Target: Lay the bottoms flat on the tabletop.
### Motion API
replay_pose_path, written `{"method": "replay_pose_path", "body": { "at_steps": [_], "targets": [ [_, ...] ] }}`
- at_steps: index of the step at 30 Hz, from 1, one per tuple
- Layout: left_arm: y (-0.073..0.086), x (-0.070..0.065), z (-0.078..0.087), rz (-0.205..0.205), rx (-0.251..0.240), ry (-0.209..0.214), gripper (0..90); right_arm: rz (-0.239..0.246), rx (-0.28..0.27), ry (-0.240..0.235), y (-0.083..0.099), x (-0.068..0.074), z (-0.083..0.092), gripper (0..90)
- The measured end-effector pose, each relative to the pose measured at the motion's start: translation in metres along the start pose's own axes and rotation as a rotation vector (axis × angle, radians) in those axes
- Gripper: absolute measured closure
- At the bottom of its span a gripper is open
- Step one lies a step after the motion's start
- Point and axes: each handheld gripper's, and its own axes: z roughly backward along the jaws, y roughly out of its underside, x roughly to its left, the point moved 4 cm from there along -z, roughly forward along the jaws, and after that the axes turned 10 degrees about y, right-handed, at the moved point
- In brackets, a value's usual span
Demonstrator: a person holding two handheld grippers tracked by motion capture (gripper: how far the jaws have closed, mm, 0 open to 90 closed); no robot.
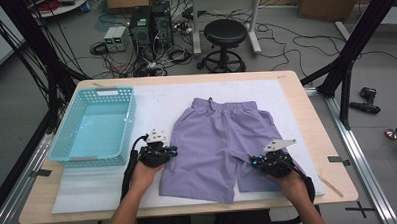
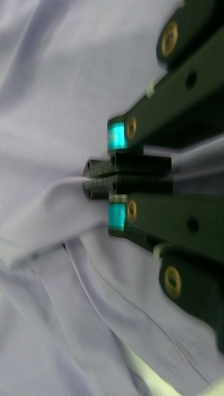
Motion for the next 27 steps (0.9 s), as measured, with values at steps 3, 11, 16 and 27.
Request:
{"method": "replay_pose_path", "body": {
  "at_steps": [3,11,16,27],
  "targets": [
    [0.007,-0.007,0.008,-0.004,0.018,0.023,89.4,0.032,0.021,-0.071,0.005,0.007,0.008,89.6],
    [0.031,-0.033,0.033,0.000,0.024,0.084,89.4,0.076,0.033,-0.210,0.025,0.027,0.033,89.3],
    [0.013,-0.031,0.036,-0.009,-0.080,0.090,68.2,-0.002,-0.034,-0.190,0.014,0.016,0.041,65.6],
    [-0.044,-0.004,0.032,-0.064,-0.307,0.069,39.6,-0.162,-0.192,0.011,-0.030,-0.047,0.034,46.4]
  ]
}}
